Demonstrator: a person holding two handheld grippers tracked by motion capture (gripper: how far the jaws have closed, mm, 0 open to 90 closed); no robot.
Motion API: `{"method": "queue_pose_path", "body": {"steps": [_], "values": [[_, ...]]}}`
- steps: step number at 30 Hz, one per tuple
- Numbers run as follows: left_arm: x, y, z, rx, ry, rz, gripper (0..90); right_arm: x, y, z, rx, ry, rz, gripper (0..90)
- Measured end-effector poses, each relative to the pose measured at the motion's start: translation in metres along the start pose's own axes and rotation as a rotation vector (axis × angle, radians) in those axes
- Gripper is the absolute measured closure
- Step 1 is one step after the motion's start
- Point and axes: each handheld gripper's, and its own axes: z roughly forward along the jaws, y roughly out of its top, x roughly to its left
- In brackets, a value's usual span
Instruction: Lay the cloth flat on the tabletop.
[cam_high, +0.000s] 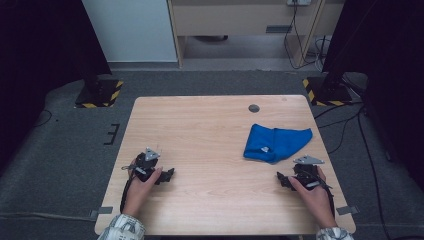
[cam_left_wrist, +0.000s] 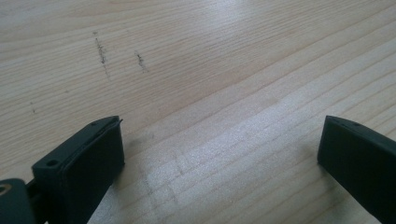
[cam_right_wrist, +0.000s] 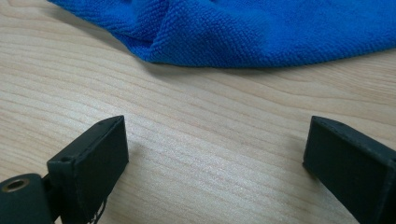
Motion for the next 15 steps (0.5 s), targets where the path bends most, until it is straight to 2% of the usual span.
{"method": "queue_pose_path", "body": {"steps": [11,15], "values": [[-0.0005,-0.0005,-0.0005,0.003,0.002,-0.006,0.0,0.0019,0.0022,0.0028,0.012,0.000,0.009,2.3],[-0.0002,-0.0002,-0.0001,0.001,0.002,-0.010,0.0,0.0011,0.0029,0.0035,0.010,-0.005,0.007,3.3]]}}
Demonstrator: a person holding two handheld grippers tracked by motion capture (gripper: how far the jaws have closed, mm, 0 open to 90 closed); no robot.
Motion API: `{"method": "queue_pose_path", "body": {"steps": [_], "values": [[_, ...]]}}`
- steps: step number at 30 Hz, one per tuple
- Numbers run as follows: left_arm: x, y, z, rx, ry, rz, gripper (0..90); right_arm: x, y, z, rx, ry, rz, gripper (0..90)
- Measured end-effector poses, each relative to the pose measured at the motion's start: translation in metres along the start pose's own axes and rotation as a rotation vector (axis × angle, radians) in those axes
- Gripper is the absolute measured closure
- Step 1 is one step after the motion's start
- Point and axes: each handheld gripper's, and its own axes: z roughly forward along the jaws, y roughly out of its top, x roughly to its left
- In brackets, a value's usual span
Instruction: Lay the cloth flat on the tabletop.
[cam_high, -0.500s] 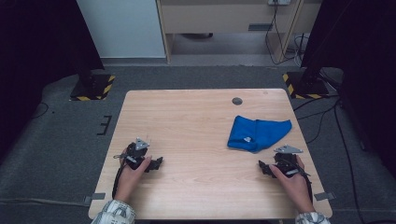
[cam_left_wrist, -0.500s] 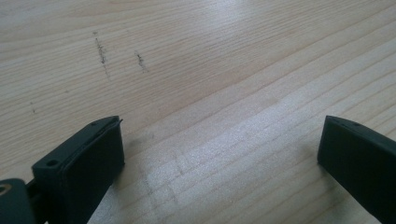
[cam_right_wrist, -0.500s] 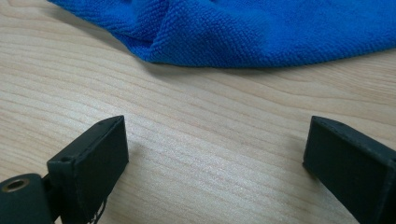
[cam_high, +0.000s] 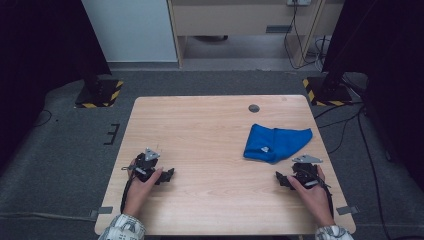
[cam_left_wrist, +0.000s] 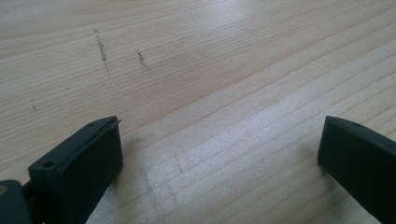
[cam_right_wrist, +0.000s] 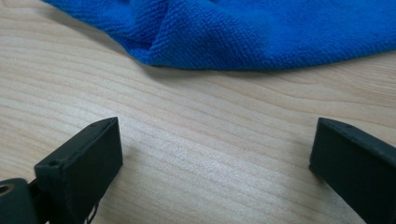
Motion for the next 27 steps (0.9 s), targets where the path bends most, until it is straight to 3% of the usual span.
{"method": "queue_pose_path", "body": {"steps": [6,10,14,18,19,27], "values": [[0.000,0.000,0.000,0.002,0.010,-0.006,0.0,-0.004,0.005,-0.005,-0.056,0.015,0.017,12.9],[-0.002,-0.003,-0.004,0.002,0.025,-0.021,0.0,0.003,0.012,-0.014,-0.077,0.014,-0.008,16.7],[-0.003,-0.005,-0.005,0.002,0.027,-0.023,0.0,0.010,0.018,-0.018,-0.082,0.036,-0.031,16.7],[-0.003,-0.005,-0.005,0.002,0.027,-0.024,0.0,0.015,0.027,-0.015,-0.070,0.024,-0.071,15.5],[-0.003,-0.005,-0.005,0.002,0.028,-0.024,0.0,0.016,0.034,-0.014,-0.069,0.050,-0.074,14.2],[-0.004,-0.005,-0.005,0.002,0.028,-0.025,0.0,0.012,0.070,-0.013,-0.093,0.065,-0.103,11.5]]}}
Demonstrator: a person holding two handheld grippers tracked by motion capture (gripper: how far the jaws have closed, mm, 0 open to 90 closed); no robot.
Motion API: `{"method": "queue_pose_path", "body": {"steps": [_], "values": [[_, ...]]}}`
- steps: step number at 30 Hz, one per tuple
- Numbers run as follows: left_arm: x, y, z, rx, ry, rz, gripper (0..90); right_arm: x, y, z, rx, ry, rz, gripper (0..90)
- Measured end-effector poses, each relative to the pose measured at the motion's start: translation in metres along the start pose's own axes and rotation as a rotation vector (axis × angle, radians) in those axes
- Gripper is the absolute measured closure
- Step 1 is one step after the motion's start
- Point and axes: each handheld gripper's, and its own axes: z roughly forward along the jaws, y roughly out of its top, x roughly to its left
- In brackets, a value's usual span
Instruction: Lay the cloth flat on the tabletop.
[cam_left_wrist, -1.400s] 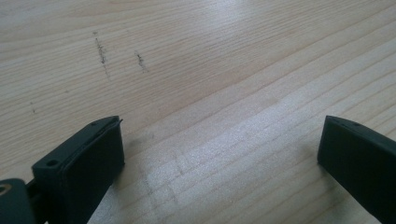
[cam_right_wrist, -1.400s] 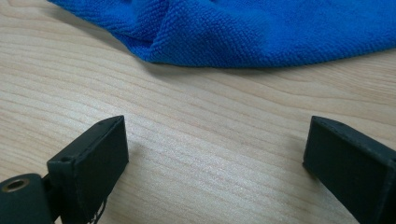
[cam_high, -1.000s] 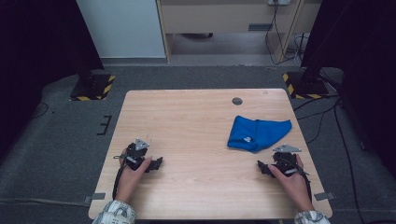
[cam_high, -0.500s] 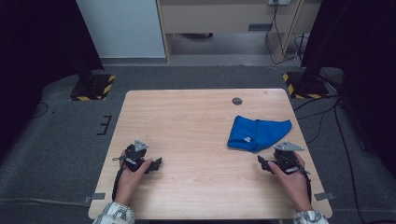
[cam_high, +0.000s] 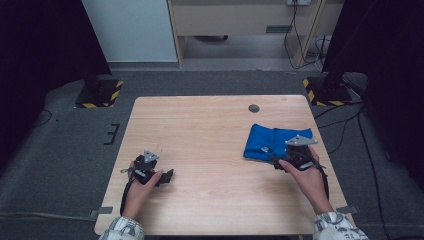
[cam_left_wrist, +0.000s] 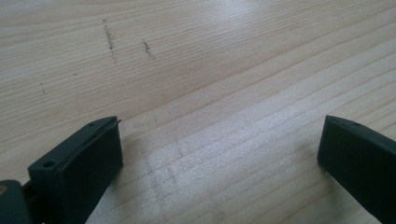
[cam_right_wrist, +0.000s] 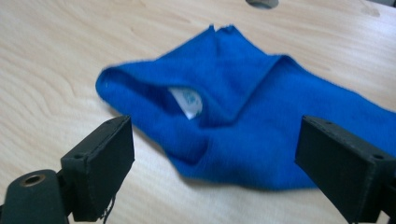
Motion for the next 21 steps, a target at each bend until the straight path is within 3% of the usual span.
{"method": "queue_pose_path", "body": {"steps": [8,13,21], "values": [[0.000,0.000,0.000,0.000,0.000,0.000,0.0,-0.013,0.019,0.015,0.041,0.026,0.020,16.3],[0.000,0.000,0.000,0.000,0.000,0.000,0.0,-0.016,0.029,0.030,0.056,0.024,-0.001,18.0],[0.000,0.000,0.000,0.000,-0.002,0.002,0.0,-0.017,0.033,0.056,0.087,0.038,0.007,10.5]]}}
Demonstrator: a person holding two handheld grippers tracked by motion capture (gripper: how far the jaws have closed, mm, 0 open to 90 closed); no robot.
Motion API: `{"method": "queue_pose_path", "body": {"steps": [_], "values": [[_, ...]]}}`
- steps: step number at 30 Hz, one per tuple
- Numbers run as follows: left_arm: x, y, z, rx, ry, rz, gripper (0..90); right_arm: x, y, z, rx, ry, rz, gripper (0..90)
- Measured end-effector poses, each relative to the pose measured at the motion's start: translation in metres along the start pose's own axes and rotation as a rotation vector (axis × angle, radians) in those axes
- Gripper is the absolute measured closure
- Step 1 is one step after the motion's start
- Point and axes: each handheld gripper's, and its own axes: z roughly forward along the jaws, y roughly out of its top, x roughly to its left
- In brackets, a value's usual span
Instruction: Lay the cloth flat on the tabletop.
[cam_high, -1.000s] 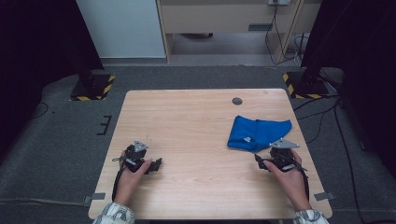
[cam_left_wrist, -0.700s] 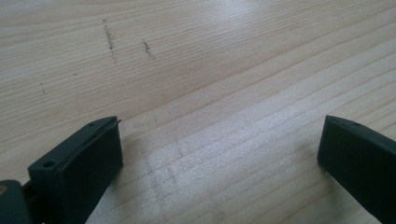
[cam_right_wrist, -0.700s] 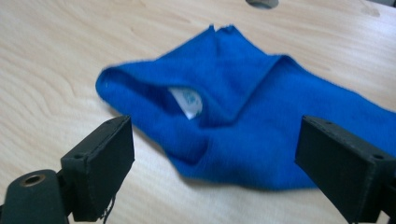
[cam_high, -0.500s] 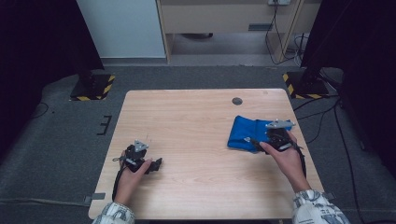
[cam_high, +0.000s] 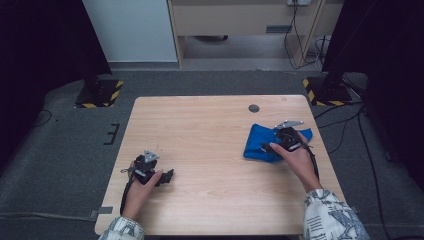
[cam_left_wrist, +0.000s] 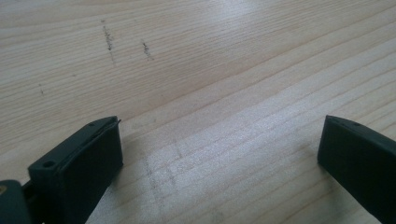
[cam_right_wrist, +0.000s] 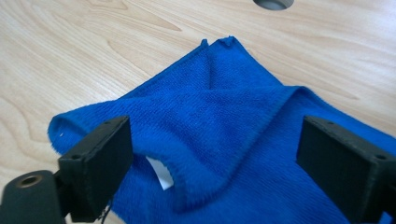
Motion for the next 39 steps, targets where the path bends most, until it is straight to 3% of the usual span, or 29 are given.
{"method": "queue_pose_path", "body": {"steps": [8,17,25,32,34,35,36,39], "values": [[0.000,0.000,0.000,0.001,-0.004,0.005,0.0,-0.005,-0.008,0.025,0.082,-0.021,0.033,11.2],[-0.001,0.000,0.000,0.000,-0.012,0.012,0.0,-0.009,-0.020,0.033,0.109,-0.009,0.051,6.7],[-0.001,0.000,0.000,0.000,-0.012,0.012,0.0,-0.008,-0.026,0.031,0.086,-0.005,0.034,9.7],[-0.001,0.001,0.001,-0.002,-0.017,0.016,0.0,-0.006,-0.026,0.024,0.075,0.016,0.024,37.5],[-0.001,0.001,0.001,0.000,-0.018,0.019,0.0,-0.007,-0.026,0.023,0.069,0.023,0.031,49.0],[-0.001,0.001,0.001,-0.001,-0.018,0.017,0.0,-0.008,-0.026,0.022,0.061,0.030,0.037,59.1],[-0.001,0.001,0.001,0.000,-0.017,0.019,0.0,-0.008,-0.026,0.022,0.061,0.030,0.037,59.1],[-0.001,0.001,0.001,0.001,-0.019,0.020,0.0,-0.008,-0.025,0.022,0.052,0.046,0.041,70.3]]}}
